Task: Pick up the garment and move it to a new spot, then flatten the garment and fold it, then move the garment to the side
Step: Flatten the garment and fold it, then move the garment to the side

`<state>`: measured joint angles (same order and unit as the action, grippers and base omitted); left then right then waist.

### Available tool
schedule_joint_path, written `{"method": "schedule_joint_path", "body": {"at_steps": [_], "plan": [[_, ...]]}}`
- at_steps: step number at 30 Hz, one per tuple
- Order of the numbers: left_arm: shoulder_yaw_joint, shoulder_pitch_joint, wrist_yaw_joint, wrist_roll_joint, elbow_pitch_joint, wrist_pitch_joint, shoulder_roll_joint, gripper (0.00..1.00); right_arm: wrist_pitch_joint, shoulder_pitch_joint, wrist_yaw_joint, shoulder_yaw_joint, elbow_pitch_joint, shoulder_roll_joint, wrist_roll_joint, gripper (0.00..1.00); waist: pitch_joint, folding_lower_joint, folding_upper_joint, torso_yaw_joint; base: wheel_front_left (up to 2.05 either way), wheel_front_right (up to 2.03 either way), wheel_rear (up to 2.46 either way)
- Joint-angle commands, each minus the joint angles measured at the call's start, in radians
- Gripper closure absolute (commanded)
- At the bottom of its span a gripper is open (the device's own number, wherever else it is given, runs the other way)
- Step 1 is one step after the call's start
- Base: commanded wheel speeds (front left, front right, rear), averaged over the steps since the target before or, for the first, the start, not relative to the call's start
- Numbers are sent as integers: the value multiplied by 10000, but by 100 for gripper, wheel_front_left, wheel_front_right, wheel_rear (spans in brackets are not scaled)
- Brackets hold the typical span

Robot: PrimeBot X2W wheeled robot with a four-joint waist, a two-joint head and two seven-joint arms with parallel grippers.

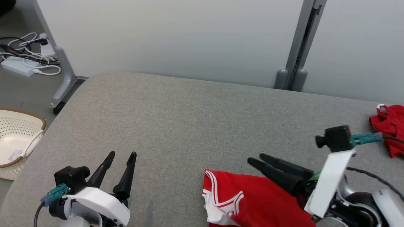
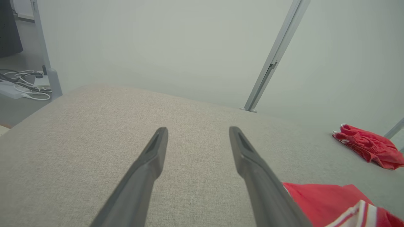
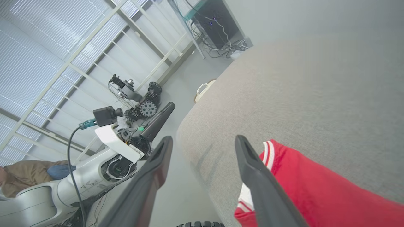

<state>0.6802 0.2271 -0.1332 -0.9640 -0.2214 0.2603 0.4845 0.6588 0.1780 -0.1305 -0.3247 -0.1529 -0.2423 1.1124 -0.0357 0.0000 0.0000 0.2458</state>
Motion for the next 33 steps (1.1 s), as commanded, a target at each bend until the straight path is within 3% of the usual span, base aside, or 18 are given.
{"method": "schedule_joint_path", "body": {"at_steps": [1, 8, 16, 27, 33], "plan": [[-59, -122, -54, 107, 37, 48, 5, 0, -102, -158, -7, 179, -70, -100, -106, 0, 27, 0, 0, -141, 0, 0, 0], [-471, -240, -182, 485, 239, 49, -93, 0, -747, -640, -7, 1677, -182, -114, -944, 0, 128, 0, 0, -441, 0, 0, 0], [-1189, -444, -277, 1048, 524, 50, -266, 0, -1103, -1187, -7, 2587, 937, 139, -1997, 0, 424, 0, 0, -600, 0, 0, 0], [-1425, -409, -74, 1376, 409, 51, -540, 0, 1215, -998, -7, 2743, 3115, 416, -2807, 0, 678, 0, 0, -665, 0, 0, 0], [-1408, -297, 16, 1397, 276, 51, -632, 0, 2193, -644, -7, 3011, 3641, 705, -3135, 0, 746, 0, 0, -545, 0, 0, 0]]}}
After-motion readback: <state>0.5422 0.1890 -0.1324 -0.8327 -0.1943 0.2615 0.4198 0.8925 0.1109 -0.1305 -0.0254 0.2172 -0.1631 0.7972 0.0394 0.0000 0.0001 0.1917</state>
